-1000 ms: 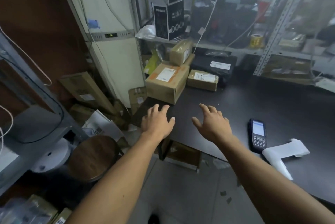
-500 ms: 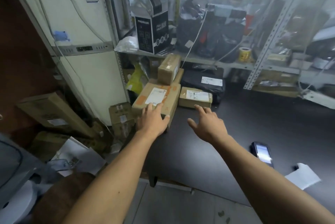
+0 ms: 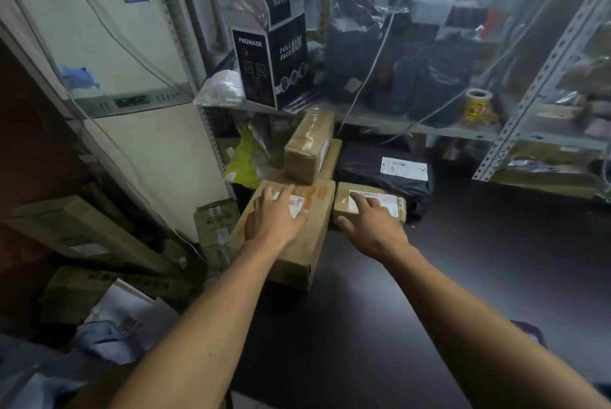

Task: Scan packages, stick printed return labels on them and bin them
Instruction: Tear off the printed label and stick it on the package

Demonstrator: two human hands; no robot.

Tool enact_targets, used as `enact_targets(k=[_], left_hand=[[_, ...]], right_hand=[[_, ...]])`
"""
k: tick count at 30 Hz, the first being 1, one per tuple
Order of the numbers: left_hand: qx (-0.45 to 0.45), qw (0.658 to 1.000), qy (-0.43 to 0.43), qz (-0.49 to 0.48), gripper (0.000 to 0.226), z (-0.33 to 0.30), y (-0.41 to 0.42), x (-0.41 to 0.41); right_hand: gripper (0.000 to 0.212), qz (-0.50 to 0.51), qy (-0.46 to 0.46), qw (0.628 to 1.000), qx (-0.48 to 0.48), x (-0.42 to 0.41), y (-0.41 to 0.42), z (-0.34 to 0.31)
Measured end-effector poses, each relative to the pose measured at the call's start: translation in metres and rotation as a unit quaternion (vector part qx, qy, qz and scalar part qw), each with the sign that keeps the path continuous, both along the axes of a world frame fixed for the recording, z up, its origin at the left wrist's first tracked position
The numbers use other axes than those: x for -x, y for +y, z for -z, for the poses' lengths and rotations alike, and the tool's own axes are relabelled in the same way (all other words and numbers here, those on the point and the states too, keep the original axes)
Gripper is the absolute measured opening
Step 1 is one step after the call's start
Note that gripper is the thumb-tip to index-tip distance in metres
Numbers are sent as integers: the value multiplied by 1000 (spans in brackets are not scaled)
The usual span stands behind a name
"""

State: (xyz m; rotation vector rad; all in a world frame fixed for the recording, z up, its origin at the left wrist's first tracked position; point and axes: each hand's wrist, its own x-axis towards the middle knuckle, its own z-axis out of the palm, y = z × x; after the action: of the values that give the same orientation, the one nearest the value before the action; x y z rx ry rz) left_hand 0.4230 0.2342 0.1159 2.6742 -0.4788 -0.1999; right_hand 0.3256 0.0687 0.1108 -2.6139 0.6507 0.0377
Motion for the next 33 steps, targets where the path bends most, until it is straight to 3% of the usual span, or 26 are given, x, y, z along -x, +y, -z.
enact_targets(k=[9, 17, 22, 31, 33], left_hand=[[44, 997, 22, -58, 70, -1, -53, -91], [186, 976, 82, -79, 62, 17, -87, -149], [255, 954, 132, -92, 54, 25, -95, -150], [312, 940, 109, -81, 47, 12, -83, -119], [319, 939, 106, -78, 46, 10, -77, -106]], right_hand=[[70, -34, -17, 995, -88, -108, -41, 15], [71, -41, -79, 969, -230, -170, -52, 29], [71, -63, -70, 950, -297, -173, -49, 37], [80, -60, -93, 936, -333, -139, -29, 15], [74, -61, -94, 936, -333, -124, -23, 10]])
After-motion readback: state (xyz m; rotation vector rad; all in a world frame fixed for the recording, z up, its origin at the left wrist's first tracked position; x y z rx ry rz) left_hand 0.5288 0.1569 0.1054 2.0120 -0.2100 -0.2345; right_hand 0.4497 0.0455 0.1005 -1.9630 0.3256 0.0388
